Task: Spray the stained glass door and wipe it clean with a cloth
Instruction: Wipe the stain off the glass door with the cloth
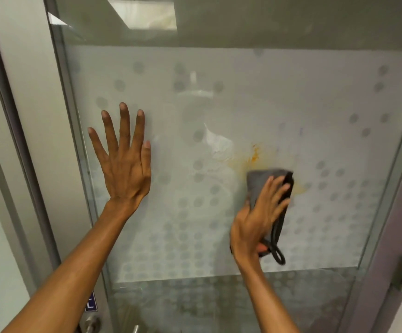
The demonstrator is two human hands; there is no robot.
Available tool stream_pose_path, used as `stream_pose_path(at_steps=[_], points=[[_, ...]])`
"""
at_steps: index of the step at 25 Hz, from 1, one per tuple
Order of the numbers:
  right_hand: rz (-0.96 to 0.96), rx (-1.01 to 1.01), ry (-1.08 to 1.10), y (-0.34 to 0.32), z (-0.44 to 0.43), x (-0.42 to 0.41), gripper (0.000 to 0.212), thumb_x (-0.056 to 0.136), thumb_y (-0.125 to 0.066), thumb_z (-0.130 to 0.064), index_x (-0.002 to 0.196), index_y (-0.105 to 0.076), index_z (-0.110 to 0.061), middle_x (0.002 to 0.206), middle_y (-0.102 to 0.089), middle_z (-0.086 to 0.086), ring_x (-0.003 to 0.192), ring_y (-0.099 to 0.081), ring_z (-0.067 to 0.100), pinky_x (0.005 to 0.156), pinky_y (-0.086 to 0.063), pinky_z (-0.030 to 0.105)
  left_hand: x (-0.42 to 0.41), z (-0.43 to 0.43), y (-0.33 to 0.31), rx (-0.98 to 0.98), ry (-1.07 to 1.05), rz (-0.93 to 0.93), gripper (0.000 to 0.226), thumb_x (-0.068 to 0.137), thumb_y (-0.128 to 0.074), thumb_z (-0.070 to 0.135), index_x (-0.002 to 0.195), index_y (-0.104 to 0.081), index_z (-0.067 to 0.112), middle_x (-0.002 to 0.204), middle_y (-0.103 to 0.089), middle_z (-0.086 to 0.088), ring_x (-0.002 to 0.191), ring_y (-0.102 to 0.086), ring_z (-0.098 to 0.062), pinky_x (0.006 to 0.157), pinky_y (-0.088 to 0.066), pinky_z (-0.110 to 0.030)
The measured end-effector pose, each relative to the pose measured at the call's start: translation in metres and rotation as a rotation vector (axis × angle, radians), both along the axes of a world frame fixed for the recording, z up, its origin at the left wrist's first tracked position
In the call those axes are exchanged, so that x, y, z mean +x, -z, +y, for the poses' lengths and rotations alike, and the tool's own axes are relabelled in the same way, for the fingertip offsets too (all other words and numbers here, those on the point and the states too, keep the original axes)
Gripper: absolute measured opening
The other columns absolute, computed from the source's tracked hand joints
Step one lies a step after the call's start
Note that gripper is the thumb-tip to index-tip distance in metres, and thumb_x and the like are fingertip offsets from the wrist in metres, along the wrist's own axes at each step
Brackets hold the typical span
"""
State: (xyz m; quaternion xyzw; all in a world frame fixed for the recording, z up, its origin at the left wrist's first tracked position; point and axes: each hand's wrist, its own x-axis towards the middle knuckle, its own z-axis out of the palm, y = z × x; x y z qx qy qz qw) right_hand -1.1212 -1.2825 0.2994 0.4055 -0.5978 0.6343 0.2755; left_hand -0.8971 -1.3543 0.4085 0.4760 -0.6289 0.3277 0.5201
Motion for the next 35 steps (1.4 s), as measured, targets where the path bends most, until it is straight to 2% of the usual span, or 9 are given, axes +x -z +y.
stream_pose_path(at_steps=[4, 9, 13, 17, 20, 25, 29, 33, 35], points=[[0.205, -0.051, -0.007, -0.093, -0.020, 0.047, 0.062, 0.096, -0.050, -0.010, 0.154, -0.031, -0.004, 0.163, -0.021, 0.014, 0.153, -0.016, 0.031, 0.125, -0.014, 0.053, -0.002, -0.003, -0.001, 0.003, -0.008, 0.009, 0.058, 0.111, -0.023, 0.037, 0.165, -0.009, 0.022, 0.173, -0.009, -0.010, 0.159, -0.006, -0.042, 0.125, -0.004, -0.067], [0.639, 0.095, -0.055, 0.012, -0.006, 0.040, 0.083, 0.079, -0.055, 0.007, 0.156, -0.030, -0.013, 0.166, -0.014, 0.001, 0.155, -0.009, 0.020, 0.127, -0.007, 0.044, 0.001, -0.003, 0.000, -0.023, 0.018, -0.002, 0.057, 0.111, -0.027, 0.034, 0.165, -0.011, 0.021, 0.173, -0.011, -0.011, 0.158, -0.008, -0.044, 0.124, -0.003, -0.068], [0.380, 0.101, 0.153, 0.045, 0.016, -0.062, 0.089, 0.082, -0.050, 0.003, 0.160, -0.009, -0.014, 0.168, 0.005, -0.002, 0.156, -0.003, 0.024, 0.125, -0.008, 0.052, 0.000, -0.002, 0.000, -0.033, 0.005, 0.009, 0.057, 0.110, -0.023, 0.036, 0.164, -0.011, 0.022, 0.173, -0.011, -0.011, 0.157, -0.008, -0.046, 0.123, -0.002, -0.069], [-0.108, -0.095, 0.023, -0.081, 0.010, -0.086, 0.057, 0.103, -0.044, -0.020, 0.155, -0.025, -0.003, 0.165, -0.018, 0.015, 0.153, -0.014, 0.033, 0.121, -0.017, 0.061, -0.004, -0.003, 0.001, -0.041, -0.014, 0.019, 0.057, 0.110, -0.020, 0.037, 0.164, -0.012, 0.020, 0.173, -0.012, -0.011, 0.157, -0.008, -0.046, 0.123, 0.001, -0.067], [0.264, -0.083, 0.042, -0.130, -0.008, -0.027, 0.059, 0.097, -0.049, -0.015, 0.152, -0.035, -0.003, 0.162, -0.027, 0.016, 0.151, -0.024, 0.034, 0.124, -0.016, 0.053, -0.006, -0.004, 0.001, -0.054, -0.018, 0.021, 0.058, 0.110, -0.018, 0.038, 0.164, -0.012, 0.019, 0.173, -0.011, -0.012, 0.157, -0.007, -0.045, 0.123, 0.005, -0.064], [0.798, 0.182, -0.131, 0.018, 0.006, -0.011, 0.087, 0.071, -0.058, 0.004, 0.153, -0.038, -0.014, 0.166, -0.018, -0.002, 0.155, -0.010, 0.017, 0.127, -0.004, 0.042, -0.001, -0.003, 0.001, -0.054, 0.003, 0.005, 0.059, 0.110, -0.015, 0.041, 0.164, -0.014, 0.017, 0.172, -0.011, -0.012, 0.157, -0.008, -0.046, 0.123, 0.006, -0.062], [0.489, 0.126, 0.059, 0.048, 0.026, -0.116, 0.088, 0.078, -0.046, 0.004, 0.159, -0.019, -0.019, 0.168, -0.004, -0.006, 0.156, -0.007, 0.018, 0.126, -0.007, 0.049, -0.003, -0.004, 0.001, -0.064, -0.020, 0.022, 0.059, 0.109, -0.016, 0.041, 0.164, -0.013, 0.020, 0.173, -0.009, -0.009, 0.157, -0.008, -0.046, 0.121, 0.000, -0.070], [-0.020, -0.101, -0.067, -0.075, 0.027, -0.133, 0.058, 0.101, -0.045, -0.011, 0.156, -0.026, -0.006, 0.165, -0.018, 0.011, 0.155, -0.011, 0.029, 0.123, -0.011, 0.059, -0.005, -0.006, 0.004, -0.070, -0.004, 0.048, 0.057, 0.110, -0.019, 0.039, 0.164, -0.010, 0.023, 0.173, -0.008, -0.008, 0.157, -0.008, -0.046, 0.120, -0.001, -0.072], [0.052, -0.131, -0.075, -0.132, 0.012, -0.096, 0.056, 0.098, -0.046, -0.015, 0.152, -0.034, -0.004, 0.162, -0.028, 0.016, 0.152, -0.021, 0.033, 0.123, -0.015, 0.058, -0.006, -0.007, 0.003, -0.075, -0.003, 0.055, 0.057, 0.110, -0.021, 0.038, 0.164, -0.012, 0.023, 0.173, -0.011, -0.008, 0.157, -0.008, -0.046, 0.121, 0.000, -0.071]])
